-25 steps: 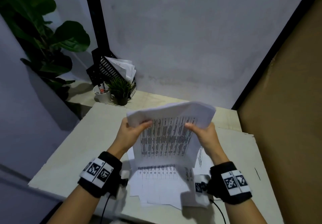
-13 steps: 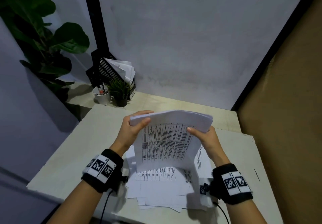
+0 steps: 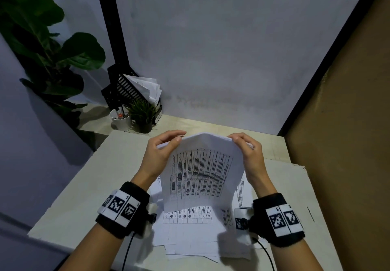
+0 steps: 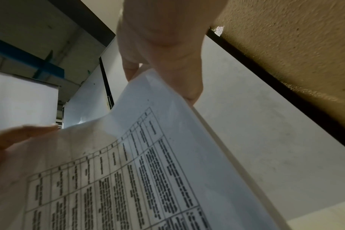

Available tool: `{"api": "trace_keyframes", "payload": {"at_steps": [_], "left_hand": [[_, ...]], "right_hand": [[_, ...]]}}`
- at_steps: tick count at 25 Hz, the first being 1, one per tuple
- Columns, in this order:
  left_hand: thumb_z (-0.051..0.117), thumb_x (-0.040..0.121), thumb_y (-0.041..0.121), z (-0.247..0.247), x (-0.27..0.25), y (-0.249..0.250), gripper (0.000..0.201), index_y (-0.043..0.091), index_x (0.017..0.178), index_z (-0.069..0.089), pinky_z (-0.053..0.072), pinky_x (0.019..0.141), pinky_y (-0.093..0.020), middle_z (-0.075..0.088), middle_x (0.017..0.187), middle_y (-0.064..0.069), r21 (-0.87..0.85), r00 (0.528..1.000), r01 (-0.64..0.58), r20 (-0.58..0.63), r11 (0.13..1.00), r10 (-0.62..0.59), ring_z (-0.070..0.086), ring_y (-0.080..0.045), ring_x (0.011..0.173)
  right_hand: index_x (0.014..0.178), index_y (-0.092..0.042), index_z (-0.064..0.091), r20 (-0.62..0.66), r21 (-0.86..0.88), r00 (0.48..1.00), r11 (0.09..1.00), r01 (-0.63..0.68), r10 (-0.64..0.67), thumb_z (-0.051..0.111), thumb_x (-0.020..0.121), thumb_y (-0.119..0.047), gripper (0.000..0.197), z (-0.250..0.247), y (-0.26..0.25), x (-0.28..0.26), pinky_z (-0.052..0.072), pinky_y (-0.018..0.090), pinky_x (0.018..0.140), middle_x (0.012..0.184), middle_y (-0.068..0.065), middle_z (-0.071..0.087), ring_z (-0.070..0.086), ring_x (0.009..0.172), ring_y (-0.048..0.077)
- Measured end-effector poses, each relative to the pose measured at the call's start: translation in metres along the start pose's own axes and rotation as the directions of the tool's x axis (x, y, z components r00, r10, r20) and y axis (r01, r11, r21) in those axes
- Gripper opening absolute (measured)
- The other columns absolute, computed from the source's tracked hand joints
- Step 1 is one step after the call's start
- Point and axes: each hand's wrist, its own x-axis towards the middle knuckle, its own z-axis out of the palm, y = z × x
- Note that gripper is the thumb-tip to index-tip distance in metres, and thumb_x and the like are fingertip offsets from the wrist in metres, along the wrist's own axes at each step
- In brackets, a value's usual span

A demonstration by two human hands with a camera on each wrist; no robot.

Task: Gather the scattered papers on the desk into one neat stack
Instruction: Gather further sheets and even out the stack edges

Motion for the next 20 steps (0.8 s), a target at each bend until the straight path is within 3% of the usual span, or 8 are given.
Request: {"api": "trace_keyframes", "payload": {"at_steps": [3,6,7,9,11,15,18,20], "left_hand": [[0.057,0.069,0.045,-0.003,0.0,0.0,0.021,0.034,0.085,0.067,0.048,0.065,-0.009,0.067,0.083,0.032,-0.02,1.0,0.024,0.007,1.0,-0.024,0.059,0.01,0.079],[0.072,0.052,0.056,-0.007,-0.004,-0.016,0.051,0.024,0.091,0.067,0.054,0.064,-0.018,0.073,0.083,0.014,-0.058,0.993,0.116,0.037,0.992,-0.114,0.066,-0.002,0.076],[0.077,0.042,0.062,-0.006,-0.006,-0.023,0.072,0.016,0.097,0.065,0.057,0.069,-0.025,0.074,0.087,0.003,-0.071,0.984,0.177,0.014,0.982,-0.176,0.069,-0.011,0.082],[0.08,0.029,0.068,-0.007,-0.01,-0.028,0.105,0.002,0.107,0.058,0.057,0.078,-0.038,0.07,0.098,-0.014,-0.112,0.962,0.267,-0.025,0.957,-0.271,0.068,-0.026,0.091],[0.081,0.027,0.066,-0.01,-0.01,-0.03,0.1,0.001,0.101,0.06,0.058,0.073,-0.033,0.071,0.088,-0.01,-0.124,0.97,0.238,-0.026,0.963,-0.243,0.07,-0.021,0.082],[0.079,0.029,0.067,-0.012,-0.019,-0.038,0.098,0.009,0.104,0.06,0.056,0.082,-0.042,0.069,0.097,-0.013,-0.08,0.954,0.301,0.019,0.95,-0.3,0.068,-0.024,0.091],[0.075,0.041,0.068,-0.005,-0.038,-0.066,0.071,0.031,0.099,0.057,0.048,0.097,-0.046,0.067,0.1,0.004,-0.003,0.901,0.42,0.119,0.908,-0.416,0.064,-0.014,0.097],[0.071,0.064,0.049,0.001,-0.049,-0.08,0.042,0.039,0.099,0.049,0.04,0.105,-0.048,0.061,0.101,0.013,0.036,0.871,0.464,0.162,0.885,-0.463,0.059,-0.014,0.104]], "right_hand": [[0.076,-0.013,0.065,0.052,0.008,0.998,0.999,-0.04,0.04,0.063,0.067,-0.04,0.028,-0.008,0.012,0.003,0.047,0.013,0.055,0.066,-0.013,0.065,0.058,0.061,0.0],[0.097,-0.013,0.066,0.052,-0.026,0.985,0.987,-0.16,0.162,0.079,0.052,-0.057,0.064,-0.013,0.035,-0.001,0.056,0.035,0.08,0.09,-0.004,0.072,0.068,0.084,0.013],[0.097,-0.019,0.068,0.042,-0.038,0.983,0.983,-0.18,0.181,0.081,0.046,-0.06,0.067,-0.012,0.039,-0.004,0.056,0.039,0.084,0.092,-0.001,0.074,0.069,0.088,0.016],[0.082,-0.026,0.072,0.046,-0.027,0.987,0.988,-0.152,0.153,0.083,0.048,-0.05,0.043,-0.011,0.038,-0.009,0.057,0.032,0.077,0.079,-0.006,0.075,0.07,0.079,0.01],[0.081,-0.023,0.068,0.03,0.003,0.993,0.993,-0.118,0.118,0.081,0.062,-0.029,0.024,-0.009,0.031,-0.01,0.056,0.028,0.071,0.073,-0.008,0.074,0.07,0.074,0.006],[0.095,-0.021,0.065,0.048,0.0,0.983,0.984,-0.179,0.179,0.082,0.061,-0.033,0.04,-0.013,0.046,-0.015,0.056,0.034,0.081,0.085,-0.003,0.074,0.07,0.086,0.014],[0.094,-0.031,0.059,0.164,-0.156,0.933,0.942,-0.298,0.322,0.07,0.077,-0.017,0.025,-0.012,0.082,-0.036,0.049,0.032,0.091,0.092,-0.011,0.068,0.065,0.093,0.011],[0.098,-0.024,0.059,0.177,-0.265,0.897,0.898,-0.353,0.405,0.065,0.082,-0.021,0.017,-0.014,0.103,-0.049,0.044,0.029,0.093,0.102,-0.003,0.066,0.061,0.1,0.018]]}}
